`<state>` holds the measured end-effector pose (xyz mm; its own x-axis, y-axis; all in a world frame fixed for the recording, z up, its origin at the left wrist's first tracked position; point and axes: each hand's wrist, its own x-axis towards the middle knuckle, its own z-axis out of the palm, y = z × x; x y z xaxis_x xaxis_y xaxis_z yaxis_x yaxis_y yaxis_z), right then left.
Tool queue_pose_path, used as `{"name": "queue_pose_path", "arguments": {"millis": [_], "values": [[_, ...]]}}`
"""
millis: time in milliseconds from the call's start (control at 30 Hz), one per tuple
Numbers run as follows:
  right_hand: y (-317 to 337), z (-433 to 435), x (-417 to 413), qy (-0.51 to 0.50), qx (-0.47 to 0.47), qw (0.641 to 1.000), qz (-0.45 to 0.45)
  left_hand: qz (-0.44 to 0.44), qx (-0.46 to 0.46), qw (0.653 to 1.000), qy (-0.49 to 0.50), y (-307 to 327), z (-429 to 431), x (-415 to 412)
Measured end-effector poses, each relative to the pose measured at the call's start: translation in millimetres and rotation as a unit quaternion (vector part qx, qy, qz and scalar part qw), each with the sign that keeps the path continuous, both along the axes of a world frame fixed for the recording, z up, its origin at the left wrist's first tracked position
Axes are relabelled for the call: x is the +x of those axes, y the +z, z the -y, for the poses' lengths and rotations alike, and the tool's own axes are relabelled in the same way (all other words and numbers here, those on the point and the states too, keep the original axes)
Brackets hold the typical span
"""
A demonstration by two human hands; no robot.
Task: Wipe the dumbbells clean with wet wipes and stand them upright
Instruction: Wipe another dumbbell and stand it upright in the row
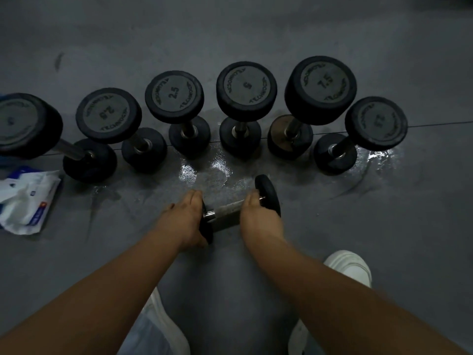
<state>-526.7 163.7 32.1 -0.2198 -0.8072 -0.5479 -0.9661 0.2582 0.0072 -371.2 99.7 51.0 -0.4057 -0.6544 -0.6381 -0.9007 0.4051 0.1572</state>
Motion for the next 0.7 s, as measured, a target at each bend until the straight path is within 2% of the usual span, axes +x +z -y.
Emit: {"name": "queue_pose_path", "arguments": {"millis": [100,300,500,700], "values": [[18,6,-6,0.138,-0.008,0.989,-0.061,-0.001,-0.003,1.000,0.003,0,-2,-1],[15,44,-19,0.260,-0.102,0.955,-0.099,-0.006,0.002,1.000,0.007,-1,2,-1],[1,-11,-25,0.310,-0.006,0.926,-0.217,-0.018,-0.004,1.000,0.003,-5,2,3],[8,18,-29,0.297,-0.033,0.945,-0.134,-0.005,0.004,1.000,-0.002,-6,7,1]]}}
